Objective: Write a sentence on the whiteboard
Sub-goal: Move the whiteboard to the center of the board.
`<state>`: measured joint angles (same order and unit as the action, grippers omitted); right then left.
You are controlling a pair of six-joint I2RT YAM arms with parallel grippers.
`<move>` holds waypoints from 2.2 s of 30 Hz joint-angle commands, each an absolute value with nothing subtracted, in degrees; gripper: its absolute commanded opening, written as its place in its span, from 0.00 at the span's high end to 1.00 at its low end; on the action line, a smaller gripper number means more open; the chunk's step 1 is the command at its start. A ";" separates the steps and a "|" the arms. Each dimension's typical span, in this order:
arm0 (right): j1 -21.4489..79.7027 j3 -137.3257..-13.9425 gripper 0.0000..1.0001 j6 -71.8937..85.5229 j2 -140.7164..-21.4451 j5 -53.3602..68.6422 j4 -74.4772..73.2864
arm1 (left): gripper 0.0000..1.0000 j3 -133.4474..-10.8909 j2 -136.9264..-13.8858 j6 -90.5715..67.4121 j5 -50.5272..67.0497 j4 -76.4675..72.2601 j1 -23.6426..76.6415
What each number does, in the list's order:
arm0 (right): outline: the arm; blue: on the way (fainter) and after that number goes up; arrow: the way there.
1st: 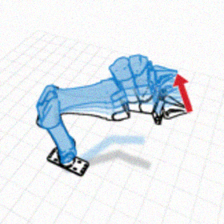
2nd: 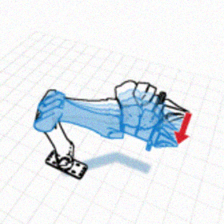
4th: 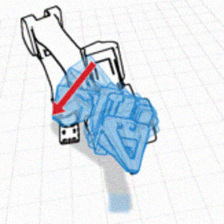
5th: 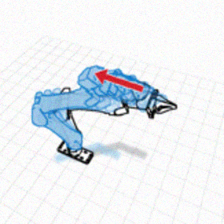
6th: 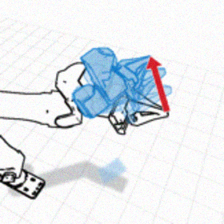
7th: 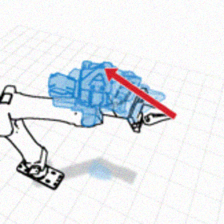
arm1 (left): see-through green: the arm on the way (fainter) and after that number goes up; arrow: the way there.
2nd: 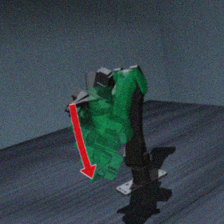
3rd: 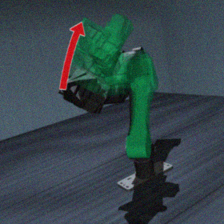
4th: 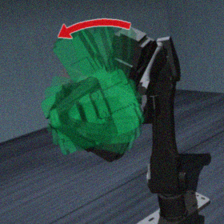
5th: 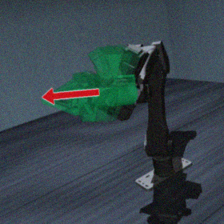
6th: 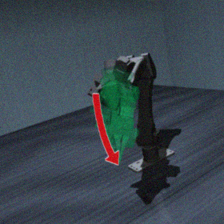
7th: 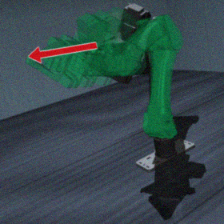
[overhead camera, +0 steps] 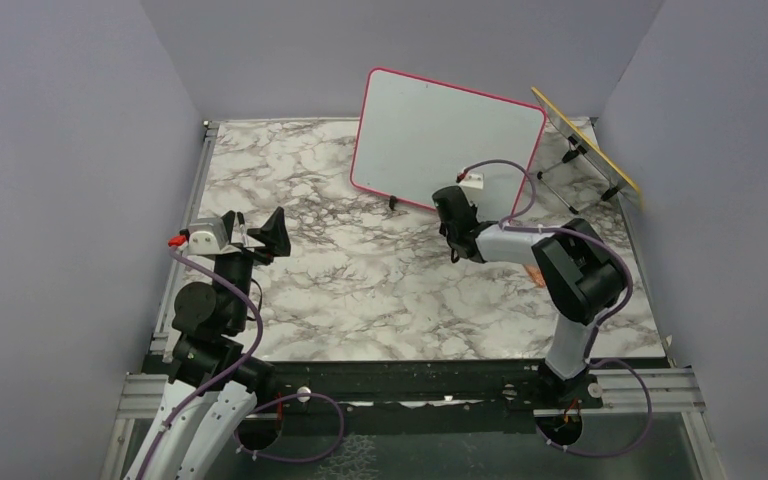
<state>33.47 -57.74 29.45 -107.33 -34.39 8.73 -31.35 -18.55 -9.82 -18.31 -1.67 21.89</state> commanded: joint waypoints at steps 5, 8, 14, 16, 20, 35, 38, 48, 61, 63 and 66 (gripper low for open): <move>33.84 -44.37 0.99 25.32 -96.56 -20.74 7.55 | 0.01 -31.04 -18.99 -9.06 -15.88 -3.74 22.15; 33.84 -39.95 0.99 24.41 -92.44 -17.11 7.58 | 0.01 -31.03 -19.07 -8.81 -14.89 -3.94 22.02; 35.03 -32.03 0.99 22.35 -84.07 -12.54 7.33 | 0.01 -30.75 -19.33 -8.70 -13.56 -4.45 21.80; 36.47 -29.89 0.99 21.88 -81.17 -12.24 7.32 | 0.01 -30.69 -19.17 -8.53 -12.78 -4.71 21.67; 38.02 -28.70 0.99 20.58 -77.58 -9.52 6.72 | 0.01 -30.63 -18.83 -8.53 -11.96 -4.83 21.32; 40.42 -28.69 0.99 16.69 -75.98 -2.75 2.33 | 0.01 -30.58 -18.96 -8.35 -11.60 -5.01 21.18; 40.39 -29.67 0.92 19.05 -76.72 -6.17 0.12 | 0.01 -30.45 -19.20 -8.35 -11.68 -5.01 21.18; 40.35 -31.25 0.62 27.12 -72.81 -20.32 -9.30 | 0.01 -30.47 -19.76 -8.44 -11.69 -5.17 21.01; 40.39 -31.25 0.39 25.58 -69.33 -16.85 -7.02 | 0.01 -30.46 -19.73 -8.53 -11.47 -5.27 20.83; 40.40 -30.61 0.34 25.87 -68.60 -14.59 -5.62 | 0.01 -30.42 -19.72 -8.53 -11.43 -5.27 20.83; 40.44 -30.90 0.32 27.12 -69.89 -16.61 -4.48 | 0.01 -30.49 -19.65 -8.53 -11.43 -5.28 20.74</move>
